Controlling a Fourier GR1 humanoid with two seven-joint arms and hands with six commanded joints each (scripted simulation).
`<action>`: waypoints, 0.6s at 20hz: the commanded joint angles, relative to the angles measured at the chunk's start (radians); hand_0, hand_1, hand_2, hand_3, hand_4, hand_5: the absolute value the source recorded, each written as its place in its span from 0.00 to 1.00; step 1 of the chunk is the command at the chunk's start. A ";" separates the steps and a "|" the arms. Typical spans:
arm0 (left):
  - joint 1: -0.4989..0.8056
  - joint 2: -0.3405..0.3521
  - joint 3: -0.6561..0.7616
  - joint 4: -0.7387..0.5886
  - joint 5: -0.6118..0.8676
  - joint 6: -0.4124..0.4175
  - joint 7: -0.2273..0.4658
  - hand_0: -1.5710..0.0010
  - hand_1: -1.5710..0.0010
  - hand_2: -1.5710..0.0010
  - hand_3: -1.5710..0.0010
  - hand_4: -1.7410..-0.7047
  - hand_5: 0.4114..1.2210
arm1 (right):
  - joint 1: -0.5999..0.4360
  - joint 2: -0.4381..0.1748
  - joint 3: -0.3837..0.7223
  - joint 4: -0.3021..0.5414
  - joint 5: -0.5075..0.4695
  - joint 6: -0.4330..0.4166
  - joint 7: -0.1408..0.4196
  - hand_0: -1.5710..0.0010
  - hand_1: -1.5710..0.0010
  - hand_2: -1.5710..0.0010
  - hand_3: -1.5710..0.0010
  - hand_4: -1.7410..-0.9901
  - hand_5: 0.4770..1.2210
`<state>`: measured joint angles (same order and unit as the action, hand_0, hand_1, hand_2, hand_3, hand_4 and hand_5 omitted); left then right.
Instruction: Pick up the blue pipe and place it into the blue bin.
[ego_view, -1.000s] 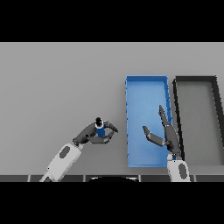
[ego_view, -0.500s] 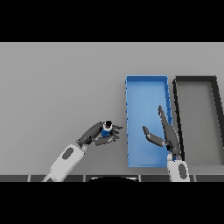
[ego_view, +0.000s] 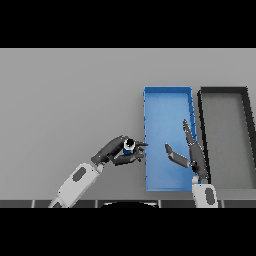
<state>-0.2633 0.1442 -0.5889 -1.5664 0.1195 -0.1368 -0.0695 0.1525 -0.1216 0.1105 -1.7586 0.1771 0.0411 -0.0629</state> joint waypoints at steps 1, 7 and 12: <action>0.004 -0.005 -0.011 -0.011 -0.008 0.007 0.013 0.01 0.01 0.00 0.05 0.00 1.00 | 0.000 -0.005 0.000 0.006 -0.001 0.006 -0.010 1.00 1.00 1.00 1.00 0.81 0.17; 0.000 0.011 -0.007 -0.016 -0.011 0.001 0.034 0.00 0.00 0.00 0.05 0.00 1.00 | -0.016 -0.015 -0.007 0.017 -0.020 0.026 0.009 1.00 1.00 1.00 1.00 0.75 0.17; 0.009 0.000 -0.021 -0.027 -0.016 0.006 0.045 0.00 0.00 0.00 0.05 0.00 1.00 | -0.028 -0.038 -0.033 -0.040 -0.207 0.153 -0.043 1.00 1.00 1.00 1.00 0.73 0.18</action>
<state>-0.2544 0.1443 -0.6105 -1.5940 0.1051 -0.1331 -0.0273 0.1247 -0.1605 0.0772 -1.7985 -0.0301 0.1949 -0.1129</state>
